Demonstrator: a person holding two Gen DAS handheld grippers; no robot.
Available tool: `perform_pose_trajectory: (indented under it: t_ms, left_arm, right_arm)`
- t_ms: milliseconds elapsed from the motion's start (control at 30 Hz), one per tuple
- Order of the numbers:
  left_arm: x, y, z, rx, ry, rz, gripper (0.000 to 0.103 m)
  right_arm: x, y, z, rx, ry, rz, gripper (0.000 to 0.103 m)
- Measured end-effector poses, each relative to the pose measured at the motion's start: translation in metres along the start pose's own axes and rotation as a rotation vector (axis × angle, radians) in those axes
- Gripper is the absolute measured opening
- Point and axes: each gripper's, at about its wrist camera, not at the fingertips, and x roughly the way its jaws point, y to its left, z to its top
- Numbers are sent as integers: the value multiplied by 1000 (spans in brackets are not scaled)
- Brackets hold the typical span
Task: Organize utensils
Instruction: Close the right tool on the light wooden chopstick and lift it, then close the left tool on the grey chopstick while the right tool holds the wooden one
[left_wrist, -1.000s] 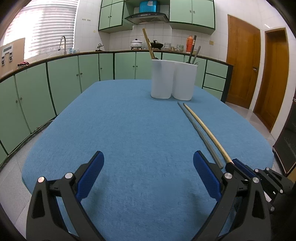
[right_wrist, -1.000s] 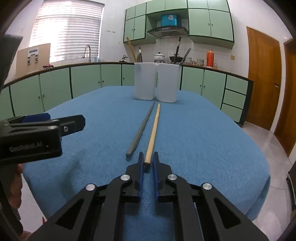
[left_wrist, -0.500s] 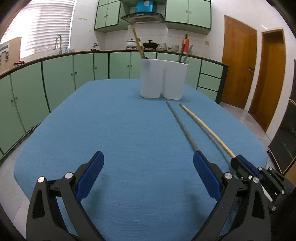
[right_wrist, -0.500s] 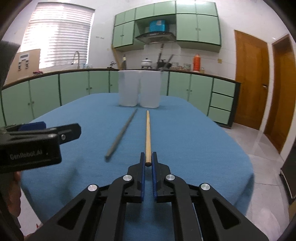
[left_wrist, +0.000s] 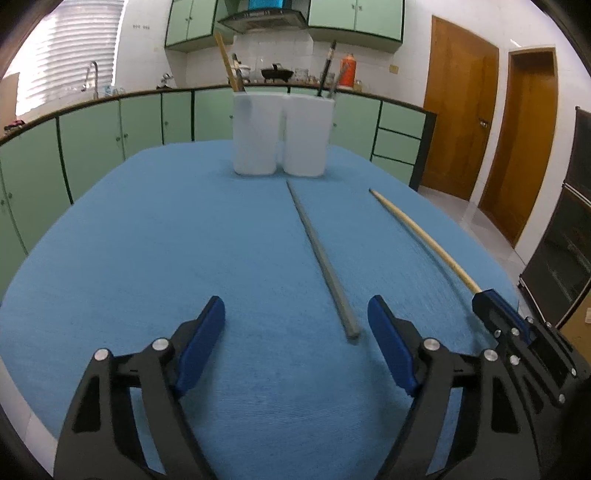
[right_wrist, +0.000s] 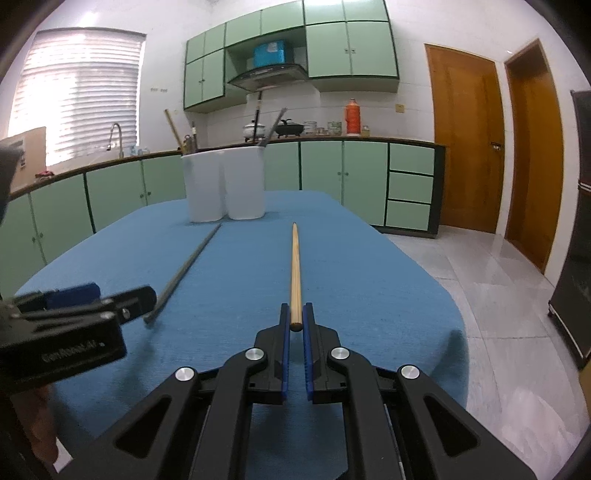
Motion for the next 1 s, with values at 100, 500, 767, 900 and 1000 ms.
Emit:
perform_pose_trajectory:
  t_ms: [100, 500, 767, 900, 1000]
  left_arm:
    - [4, -6, -1, 13, -3, 6, 71]
    - [9, -28, -6, 30, -20, 26, 21]
    - [7, -30, -4, 11, -20, 39, 7]
    - [1, -31, -4, 21, -32, 53, 7]
    - [-8, -32, -2, 41, -60, 67, 6]
  right_arm:
    - [0, -4, -1, 9, 2, -2, 6]
    - [0, -14, 0, 61, -6, 2, 6]
    - [-3, -17, -2, 78, -12, 2, 6]
    - [-5, -15, -2, 73, -25, 2, 6]
    - [-8, -14, -1, 61, -43, -1, 6]
